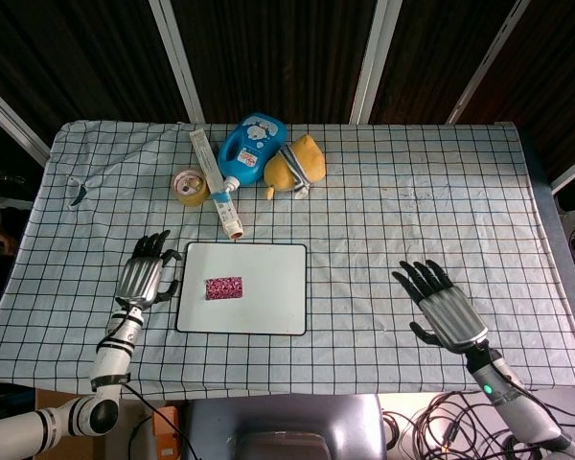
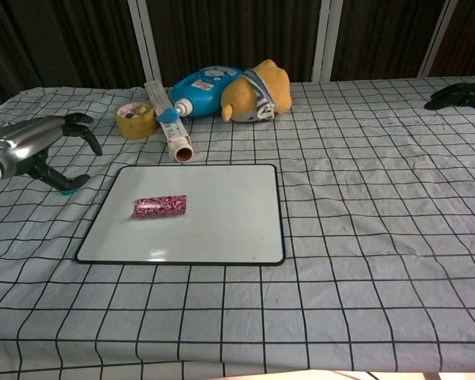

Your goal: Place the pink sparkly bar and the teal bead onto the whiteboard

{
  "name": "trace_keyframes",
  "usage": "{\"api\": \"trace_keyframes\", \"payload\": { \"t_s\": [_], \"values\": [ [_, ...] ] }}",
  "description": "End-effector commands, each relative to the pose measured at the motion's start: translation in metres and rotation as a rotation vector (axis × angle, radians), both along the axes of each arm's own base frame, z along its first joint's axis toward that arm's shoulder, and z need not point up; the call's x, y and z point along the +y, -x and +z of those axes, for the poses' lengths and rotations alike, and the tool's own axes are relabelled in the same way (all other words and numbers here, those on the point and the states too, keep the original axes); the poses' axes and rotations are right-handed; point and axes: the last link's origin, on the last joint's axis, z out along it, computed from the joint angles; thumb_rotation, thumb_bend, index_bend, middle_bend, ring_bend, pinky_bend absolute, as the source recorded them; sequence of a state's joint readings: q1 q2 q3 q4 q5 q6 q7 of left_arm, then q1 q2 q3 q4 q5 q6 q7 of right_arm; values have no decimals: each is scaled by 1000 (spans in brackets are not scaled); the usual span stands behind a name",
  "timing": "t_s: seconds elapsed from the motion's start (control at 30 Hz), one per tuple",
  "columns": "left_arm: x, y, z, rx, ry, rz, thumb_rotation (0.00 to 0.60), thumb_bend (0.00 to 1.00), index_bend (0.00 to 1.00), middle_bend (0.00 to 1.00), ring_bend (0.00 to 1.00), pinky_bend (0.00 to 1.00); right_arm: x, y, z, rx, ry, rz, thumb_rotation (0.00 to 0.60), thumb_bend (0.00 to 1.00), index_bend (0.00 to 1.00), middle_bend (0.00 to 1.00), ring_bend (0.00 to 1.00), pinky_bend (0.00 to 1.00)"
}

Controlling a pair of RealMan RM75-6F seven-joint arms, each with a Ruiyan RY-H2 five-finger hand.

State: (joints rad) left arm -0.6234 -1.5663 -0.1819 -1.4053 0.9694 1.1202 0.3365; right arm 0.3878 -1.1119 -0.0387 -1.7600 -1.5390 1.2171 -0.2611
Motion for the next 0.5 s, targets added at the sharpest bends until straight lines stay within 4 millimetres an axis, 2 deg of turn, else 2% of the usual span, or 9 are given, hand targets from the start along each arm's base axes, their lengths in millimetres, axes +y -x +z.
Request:
{"api": "trace_keyframes", "payload": {
  "t_s": [0.03, 0.17, 0.5],
  "values": [
    [14, 40, 4, 24, -17, 134, 600, 382, 378, 35, 0, 0, 23, 18, 8, 4, 3, -2, 600, 255, 0, 0, 0, 28],
    [23, 51, -2, 50, 1, 172, 600, 391, 340, 21, 0, 0, 29, 25, 8, 6, -1, -3, 600, 255, 0, 0, 0, 28],
    [30, 54, -11, 56, 12, 182, 600, 360, 364, 20, 0, 0, 27, 27, 7, 21, -9, -24, 600, 255, 0, 0, 0, 28]
  ]
}}
